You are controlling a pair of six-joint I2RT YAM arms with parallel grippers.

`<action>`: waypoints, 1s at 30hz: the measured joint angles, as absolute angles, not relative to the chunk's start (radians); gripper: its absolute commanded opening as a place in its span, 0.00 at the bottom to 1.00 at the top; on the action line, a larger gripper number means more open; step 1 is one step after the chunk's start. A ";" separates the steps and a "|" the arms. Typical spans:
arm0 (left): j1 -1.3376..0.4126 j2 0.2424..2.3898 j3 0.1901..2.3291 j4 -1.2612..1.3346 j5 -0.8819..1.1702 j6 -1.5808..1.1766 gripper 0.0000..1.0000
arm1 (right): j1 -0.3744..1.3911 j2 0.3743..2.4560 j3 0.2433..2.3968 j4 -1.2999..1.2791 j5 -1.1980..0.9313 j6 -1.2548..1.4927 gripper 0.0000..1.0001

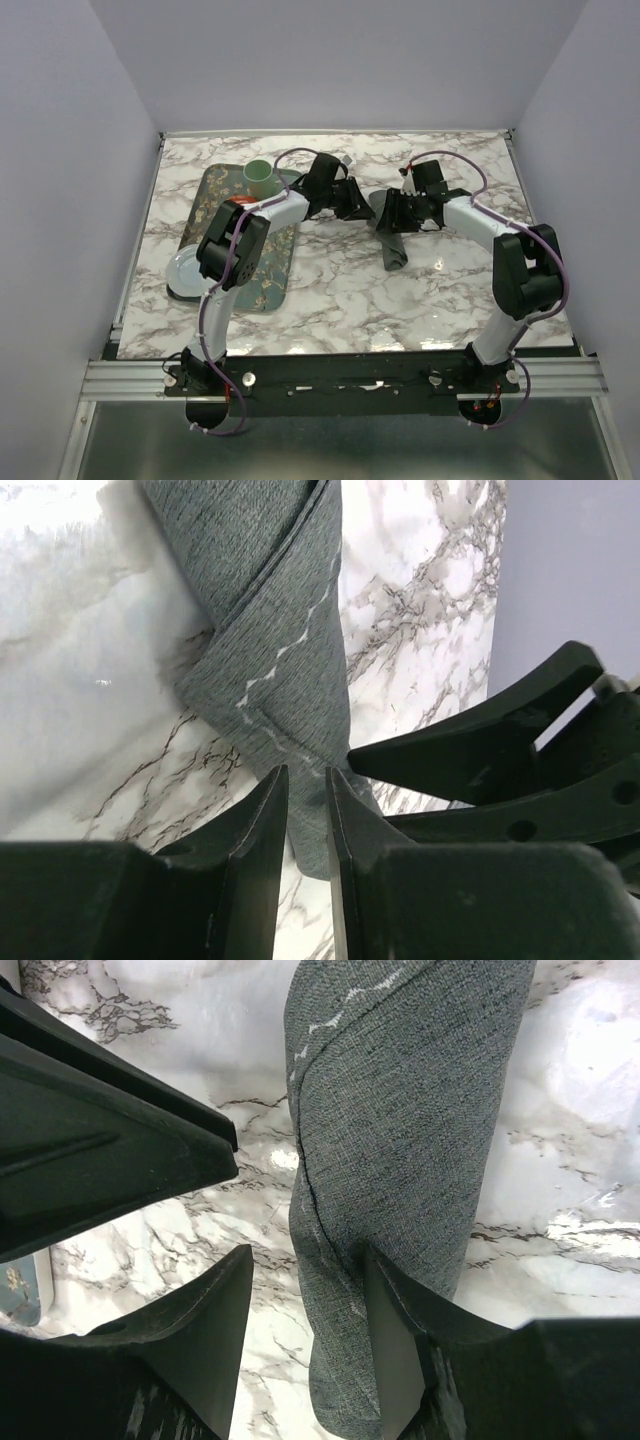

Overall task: Fold the napkin, place the utensils inside, and roll it up
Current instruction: Roll the napkin with the utensil

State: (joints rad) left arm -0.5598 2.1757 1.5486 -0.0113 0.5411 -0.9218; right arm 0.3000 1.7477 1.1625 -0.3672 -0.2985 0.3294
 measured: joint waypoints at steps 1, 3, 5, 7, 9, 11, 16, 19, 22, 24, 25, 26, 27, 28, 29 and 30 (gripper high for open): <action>-0.560 2.179 1.559 -0.015 0.538 -0.920 0.28 | 0.300 1.753 1.163 -0.367 -0.305 0.333 0.56; -0.560 2.185 1.574 -0.025 0.535 -0.916 0.26 | 0.300 1.766 1.166 -0.367 -0.313 0.340 0.56; -0.560 2.197 1.593 -0.039 0.531 -0.908 0.24 | 0.300 1.777 1.168 -0.366 -0.321 0.342 0.56; -0.560 2.206 1.602 -0.047 0.525 -0.903 0.21 | 0.300 1.781 1.168 -0.366 -0.329 0.346 0.56; -0.561 2.218 1.612 -0.067 0.511 -0.887 0.20 | 0.300 1.781 1.168 -0.365 -0.331 0.348 0.56; -0.563 2.229 1.622 -0.099 0.492 -0.871 0.19 | 0.300 1.780 1.168 -0.365 -0.331 0.348 0.57; -0.572 2.255 1.648 -0.139 0.466 -0.843 0.17 | 0.300 1.766 1.168 -0.366 -0.331 0.350 0.58; -0.585 2.273 1.667 -0.157 0.458 -0.836 0.17 | 0.300 1.752 1.168 -0.367 -0.329 0.351 0.61; -0.601 2.286 1.678 -0.165 0.453 -0.834 0.17 | 0.300 1.736 1.168 -0.373 -0.317 0.352 0.66; -0.607 2.301 1.692 -0.168 0.452 -0.834 0.16 | 0.300 1.713 1.168 -0.382 -0.295 0.352 0.71; -0.611 2.311 1.703 -0.169 0.452 -0.834 0.16 | 0.300 1.705 1.168 -0.386 -0.283 0.350 0.71; -0.612 2.320 1.713 -0.171 0.452 -0.833 0.16 | 0.300 1.695 1.168 -0.390 -0.267 0.350 0.72; -0.614 2.328 1.721 -0.173 0.452 -0.834 0.16 | 0.300 1.686 1.167 -0.393 -0.249 0.348 0.74; -0.616 2.333 1.726 -0.174 0.452 -0.834 0.16 | 0.300 1.678 1.166 -0.395 -0.230 0.348 0.75; -0.616 2.336 1.728 -0.174 0.452 -0.834 0.16 | 0.300 1.673 1.165 -0.397 -0.216 0.347 0.75; -0.616 2.336 1.728 -0.175 0.452 -0.834 0.16 | 0.300 1.671 1.165 -0.399 -0.194 0.346 0.75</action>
